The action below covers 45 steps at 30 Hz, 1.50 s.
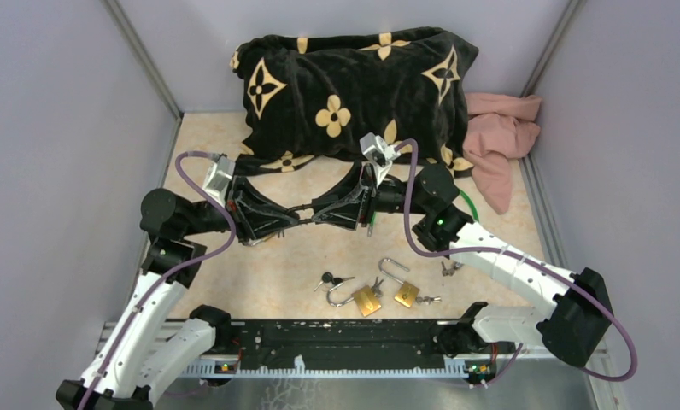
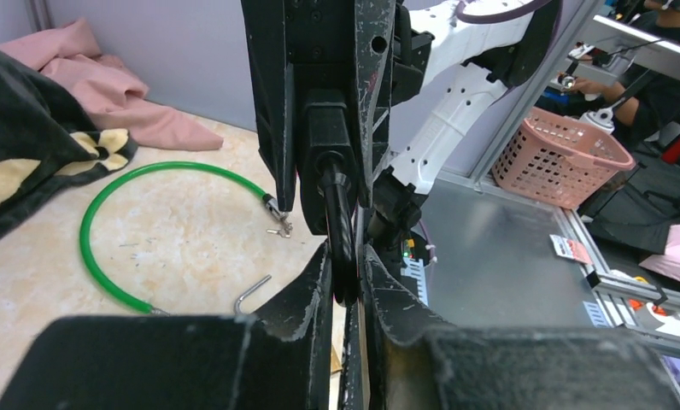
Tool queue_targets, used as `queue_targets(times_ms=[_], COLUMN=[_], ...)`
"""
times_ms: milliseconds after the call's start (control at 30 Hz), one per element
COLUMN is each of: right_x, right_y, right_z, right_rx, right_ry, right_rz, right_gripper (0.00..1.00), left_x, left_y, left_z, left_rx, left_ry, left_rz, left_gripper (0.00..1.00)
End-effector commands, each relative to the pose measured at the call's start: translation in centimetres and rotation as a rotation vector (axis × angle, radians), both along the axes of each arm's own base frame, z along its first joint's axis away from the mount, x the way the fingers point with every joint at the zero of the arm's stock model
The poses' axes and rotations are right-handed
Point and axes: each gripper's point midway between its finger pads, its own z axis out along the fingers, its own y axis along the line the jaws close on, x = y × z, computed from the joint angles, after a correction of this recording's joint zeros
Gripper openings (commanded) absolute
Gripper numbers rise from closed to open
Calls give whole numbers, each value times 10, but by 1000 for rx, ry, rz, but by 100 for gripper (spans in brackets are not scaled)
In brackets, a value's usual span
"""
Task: Lock with the key
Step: Lock the lock.
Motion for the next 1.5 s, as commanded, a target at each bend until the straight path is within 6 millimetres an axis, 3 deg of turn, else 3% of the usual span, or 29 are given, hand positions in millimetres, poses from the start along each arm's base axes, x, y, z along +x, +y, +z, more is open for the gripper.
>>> queue_targets(times_ms=[0,267,333,567,767,1000,1200,1333,1467], right_x=[-12,-9,-6,-3,2,11,21,36,41], right_y=[-8,-6,-6,-1,15,29,47,59,67], right_z=[53,47,47,44,6,12,-8,-37,-44], right_rx=[164,139,140,124,32,123,107,31,25], right_ry=[-126,-118,-114,-112,-101,-78,-9,22,56], right_rz=[13,5,-8,-12,4,1,13,-47,-45], right_gripper=[0,0,0,0,0,0,0,0,0], left_x=[-10,-13,-13,-11,1,5,9,23,34], left_y=[2,2,2,1,1,-7,-7,-6,-9], left_z=[15,20,19,16,28,13,25,27,15], left_rx=[-67,-81,-80,-62,-94,-64,-61,-45,-9], left_ry=[-51,-65,-63,-59,-103,-43,-141,-170,-119], left_rz=[-32,-39,-41,-43,13,-15,6,72,92], left_gripper=[20,20,0,0,0,0,0,0,0])
